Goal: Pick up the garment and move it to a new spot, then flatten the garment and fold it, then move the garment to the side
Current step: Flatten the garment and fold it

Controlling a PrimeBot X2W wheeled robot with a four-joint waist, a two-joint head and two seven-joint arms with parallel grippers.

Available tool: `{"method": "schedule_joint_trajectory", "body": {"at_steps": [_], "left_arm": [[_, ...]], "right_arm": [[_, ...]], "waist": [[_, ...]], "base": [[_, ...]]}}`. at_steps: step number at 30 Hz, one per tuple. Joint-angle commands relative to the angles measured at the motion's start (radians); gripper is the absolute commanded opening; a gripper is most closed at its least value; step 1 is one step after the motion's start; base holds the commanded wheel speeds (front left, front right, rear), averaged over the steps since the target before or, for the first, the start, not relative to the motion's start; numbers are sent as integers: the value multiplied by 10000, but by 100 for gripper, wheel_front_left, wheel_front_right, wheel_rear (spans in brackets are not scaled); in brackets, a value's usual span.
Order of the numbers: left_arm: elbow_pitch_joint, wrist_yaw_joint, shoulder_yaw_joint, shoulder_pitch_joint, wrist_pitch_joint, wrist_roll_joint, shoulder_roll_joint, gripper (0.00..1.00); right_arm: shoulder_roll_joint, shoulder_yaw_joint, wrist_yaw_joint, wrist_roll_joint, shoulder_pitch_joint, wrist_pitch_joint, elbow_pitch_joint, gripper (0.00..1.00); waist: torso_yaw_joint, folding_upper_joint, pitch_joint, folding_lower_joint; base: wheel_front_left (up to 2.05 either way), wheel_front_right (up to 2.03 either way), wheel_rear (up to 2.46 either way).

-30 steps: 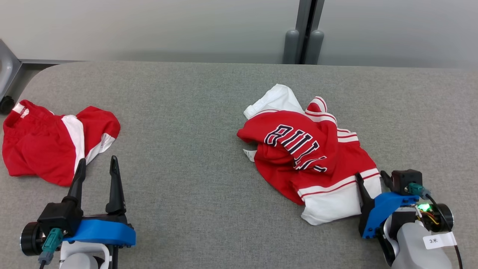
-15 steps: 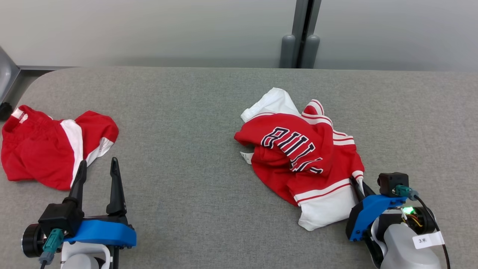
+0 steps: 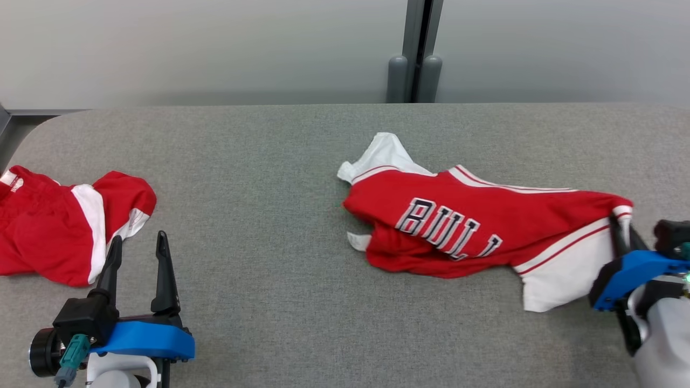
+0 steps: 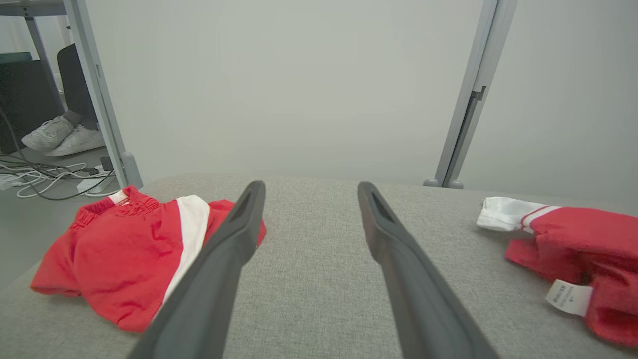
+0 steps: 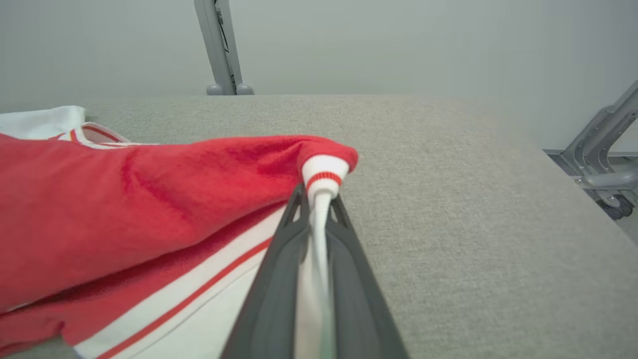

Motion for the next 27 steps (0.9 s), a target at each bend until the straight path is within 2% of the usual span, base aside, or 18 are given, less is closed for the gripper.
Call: {"method": "schedule_joint_trajectory", "body": {"at_steps": [1,6,10,15,19,27], "left_arm": [[-23,-55,66,81,-30,73,-32,100],[-39,-68,157,106,-30,63,-35,100],[-86,-73,174,178,-30,97,-60,100],[-72,-75,165,129,-30,113,-64,100],[-30,-76,123,20,-30,131,-67,100],[-1,-63,57,-5,-30,117,-77,100]], "right_arm": [[-253,-228,-2,-96,223,-54,-256,0],[-503,-851,-2,-216,526,-55,-975,0],[-184,-925,-1,-372,618,-54,-1698,0],[350,-451,-1,-451,393,46,-2513,0],[799,392,-1,-261,116,173,-3220,0],[1494,2856,-1,688,-334,356,-4200,0]], "waist": [[-41,0,-33,-1],[-149,0,-85,-1],[-265,0,-113,-1],[-316,0,-126,-1],[-268,0,-150,-1],[198,0,-234,-1]], "base": [[0,0,0],[0,0,0],[0,0,0],[0,0,0],[0,0,0],[0,0,0]]}}
